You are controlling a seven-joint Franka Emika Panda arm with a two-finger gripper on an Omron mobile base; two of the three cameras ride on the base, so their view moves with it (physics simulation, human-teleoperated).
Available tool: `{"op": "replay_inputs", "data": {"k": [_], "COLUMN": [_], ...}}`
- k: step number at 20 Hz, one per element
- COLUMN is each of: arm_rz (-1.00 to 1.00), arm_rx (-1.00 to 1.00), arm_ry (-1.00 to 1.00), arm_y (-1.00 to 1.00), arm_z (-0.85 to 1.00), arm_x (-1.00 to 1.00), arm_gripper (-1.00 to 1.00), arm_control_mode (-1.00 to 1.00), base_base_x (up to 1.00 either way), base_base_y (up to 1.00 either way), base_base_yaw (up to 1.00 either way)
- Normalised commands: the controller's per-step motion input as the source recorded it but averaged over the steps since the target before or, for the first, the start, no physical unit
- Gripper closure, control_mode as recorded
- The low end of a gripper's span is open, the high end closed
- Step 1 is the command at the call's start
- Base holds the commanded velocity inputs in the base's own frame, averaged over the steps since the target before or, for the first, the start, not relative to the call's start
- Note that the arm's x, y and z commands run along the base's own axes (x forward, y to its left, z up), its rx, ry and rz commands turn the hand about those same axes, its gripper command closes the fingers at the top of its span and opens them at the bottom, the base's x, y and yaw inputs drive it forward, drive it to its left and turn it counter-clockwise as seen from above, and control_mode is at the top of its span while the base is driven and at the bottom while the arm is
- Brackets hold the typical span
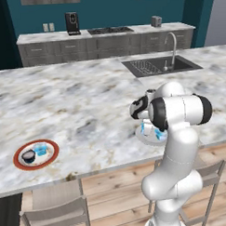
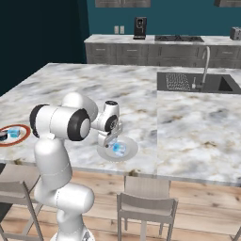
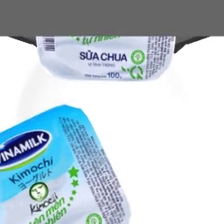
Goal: Place two yogurt containers on each plate.
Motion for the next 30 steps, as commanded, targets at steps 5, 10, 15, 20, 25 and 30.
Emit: {"op": "replay_inputs", "data": {"k": [5, 10, 15, 20, 25, 30], "arm_rz": [-0.03, 0.0, 0.0, 0.0, 0.19, 0.29], "arm_rx": [0.0, 0.0, 0.0, 0.03, 0.15, 0.13], "arm_ry": [0.0, 0.0, 0.0, 0.0, -0.01, -0.1], "arm_y": [0.0, 0.1, 0.23, 0.21, 0.02, 0.13], "arm_z": [0.0, 0.01, 0.08, 0.09, 0.21, 0.24], "arm_x": [0.0, -0.01, 0.0, -0.02, -0.23, -0.06], "arm_gripper": [-1.0, -1.0, -1.0, -1.0, -1.0, -1.0], "arm_control_mode": [-1.0, -1.0, -1.0, -1.0, -1.0, -1.0], "base_base_x": [0.0, 0.0, 0.0, 0.0, 0.0, 0.0], "base_base_y": [0.0, 0.0, 0.0, 0.0, 0.0, 0.0], "base_base_yaw": [0.0, 0.0, 0.0, 0.0, 0.0, 0.0]}}
